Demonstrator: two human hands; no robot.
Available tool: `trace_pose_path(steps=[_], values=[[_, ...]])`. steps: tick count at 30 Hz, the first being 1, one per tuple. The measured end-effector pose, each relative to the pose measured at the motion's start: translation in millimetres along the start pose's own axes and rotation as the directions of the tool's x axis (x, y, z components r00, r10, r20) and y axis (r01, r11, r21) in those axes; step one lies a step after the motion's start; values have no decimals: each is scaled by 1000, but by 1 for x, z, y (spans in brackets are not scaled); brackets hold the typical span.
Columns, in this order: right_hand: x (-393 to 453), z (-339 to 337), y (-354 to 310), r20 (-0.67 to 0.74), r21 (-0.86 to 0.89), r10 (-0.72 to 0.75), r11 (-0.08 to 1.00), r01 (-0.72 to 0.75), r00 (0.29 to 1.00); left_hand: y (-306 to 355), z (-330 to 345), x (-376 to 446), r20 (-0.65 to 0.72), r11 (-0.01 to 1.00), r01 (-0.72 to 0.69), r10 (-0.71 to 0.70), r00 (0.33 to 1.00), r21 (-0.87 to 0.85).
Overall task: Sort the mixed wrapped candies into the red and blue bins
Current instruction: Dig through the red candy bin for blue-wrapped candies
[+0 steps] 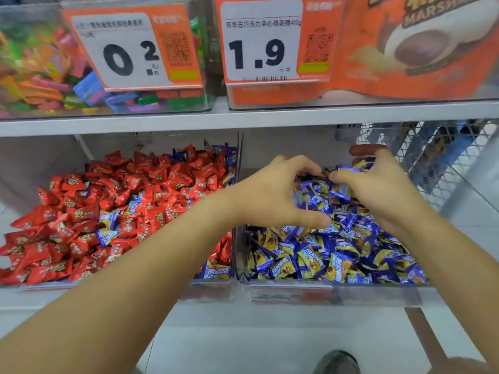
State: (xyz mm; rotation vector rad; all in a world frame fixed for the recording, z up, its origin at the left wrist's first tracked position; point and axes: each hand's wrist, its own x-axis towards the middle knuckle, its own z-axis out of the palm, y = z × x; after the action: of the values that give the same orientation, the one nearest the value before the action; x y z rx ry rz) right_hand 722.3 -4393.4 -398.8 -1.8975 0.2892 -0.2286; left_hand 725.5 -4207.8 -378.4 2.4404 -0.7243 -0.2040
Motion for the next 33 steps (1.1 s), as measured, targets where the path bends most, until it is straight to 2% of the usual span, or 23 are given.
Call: trace_pose_path(steps=[1,4,6,8,10,12,14,16,18,20,22,26,28,30,31,33], values=[[3,0,1,-7,38,7,999,-7,1000,-3,0,-4,-11,1000,-11,11,1000,1],[2,-3,-5,7,92,-19,996,19,1000,-17,-6,-23,-244,997,-41,56,968,67],[-3,-4,-12,18,10,-90,996,90,996,-28,-14,-43,-339,991,-40,81,937,126],[-11,1,-18,56,-177,-212,960,218,976,-40,-27,-70,-365,987,10,49,930,158],[-22,16,-27,124,-233,-355,898,374,927,-56,-44,-99,-259,979,88,-38,965,182],[-39,39,-39,188,-157,-438,870,467,879,-74,-62,-123,-50,955,169,-162,985,242],[-61,66,-50,255,-54,-523,832,552,813,-92,-74,-139,47,930,231,-255,966,287],[-86,93,-63,369,28,-627,745,666,686,-107,-81,-149,62,917,270,-301,952,293],[-101,117,-68,526,69,-666,653,754,529,-119,-84,-155,98,913,288,-328,940,290],[-104,140,-68,649,63,-630,603,795,427,-126,-83,-159,134,914,292,-339,931,283],[-102,158,-68,748,13,-537,600,800,391,-129,-80,-161,153,922,271,-321,935,277],[-89,178,-69,926,-174,-206,511,842,317,-134,-68,-158,217,932,229,-294,931,281],[-80,174,-71,954,-241,-33,501,831,297,-137,-63,-156,222,926,191,-271,937,325],[-76,173,-73,959,-280,105,498,821,263,-143,-66,-159,208,937,186,-253,945,295],[-75,172,-74,959,-281,123,507,815,254,-144,-69,-162,175,947,207,-253,951,244],[-73,168,-79,956,-266,51,561,784,288,-146,-77,-167,51,959,255,-263,964,122]])
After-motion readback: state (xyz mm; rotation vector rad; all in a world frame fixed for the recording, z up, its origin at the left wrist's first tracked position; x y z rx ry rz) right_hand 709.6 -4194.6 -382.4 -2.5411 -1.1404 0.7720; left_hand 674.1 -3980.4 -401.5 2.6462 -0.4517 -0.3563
